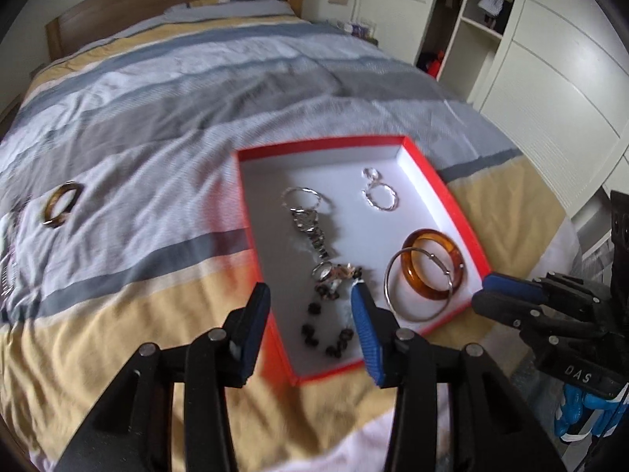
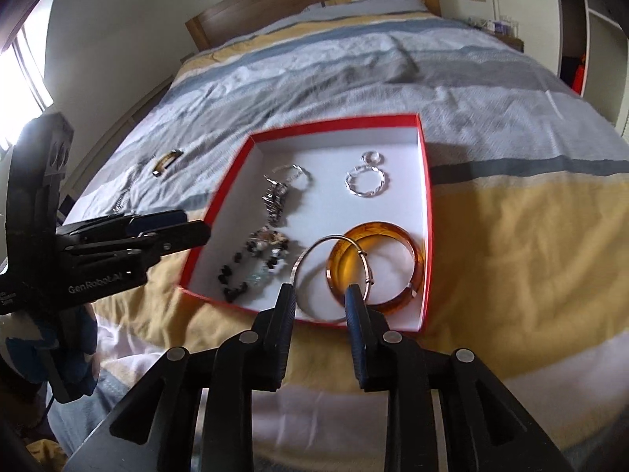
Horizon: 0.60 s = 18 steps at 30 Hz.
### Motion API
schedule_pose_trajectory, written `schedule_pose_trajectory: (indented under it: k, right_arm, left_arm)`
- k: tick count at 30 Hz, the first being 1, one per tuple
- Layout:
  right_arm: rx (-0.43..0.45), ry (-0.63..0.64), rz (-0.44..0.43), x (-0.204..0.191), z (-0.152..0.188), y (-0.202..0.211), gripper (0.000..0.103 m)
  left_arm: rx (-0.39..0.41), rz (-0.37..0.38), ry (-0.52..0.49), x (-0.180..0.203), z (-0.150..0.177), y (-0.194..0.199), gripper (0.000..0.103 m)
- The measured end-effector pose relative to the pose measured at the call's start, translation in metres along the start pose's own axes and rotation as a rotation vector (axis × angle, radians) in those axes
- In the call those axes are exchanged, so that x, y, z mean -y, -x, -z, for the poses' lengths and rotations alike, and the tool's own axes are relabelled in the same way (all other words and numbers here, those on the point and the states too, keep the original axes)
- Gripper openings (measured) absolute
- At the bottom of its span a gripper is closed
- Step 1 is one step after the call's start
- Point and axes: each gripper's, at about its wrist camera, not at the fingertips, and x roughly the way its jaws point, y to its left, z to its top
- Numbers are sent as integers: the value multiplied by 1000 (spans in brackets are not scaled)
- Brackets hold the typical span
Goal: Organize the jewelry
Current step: 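Withdraw both tools from the box toward the necklace and amber bangle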
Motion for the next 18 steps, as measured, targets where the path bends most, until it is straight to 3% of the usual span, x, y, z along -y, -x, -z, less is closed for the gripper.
schedule_pose_trajectory:
  k: [18]
  right_arm:
    - [145, 85, 18, -116, 47, 105, 53]
  left_arm:
    - [187, -263, 81, -15, 92, 166, 45]
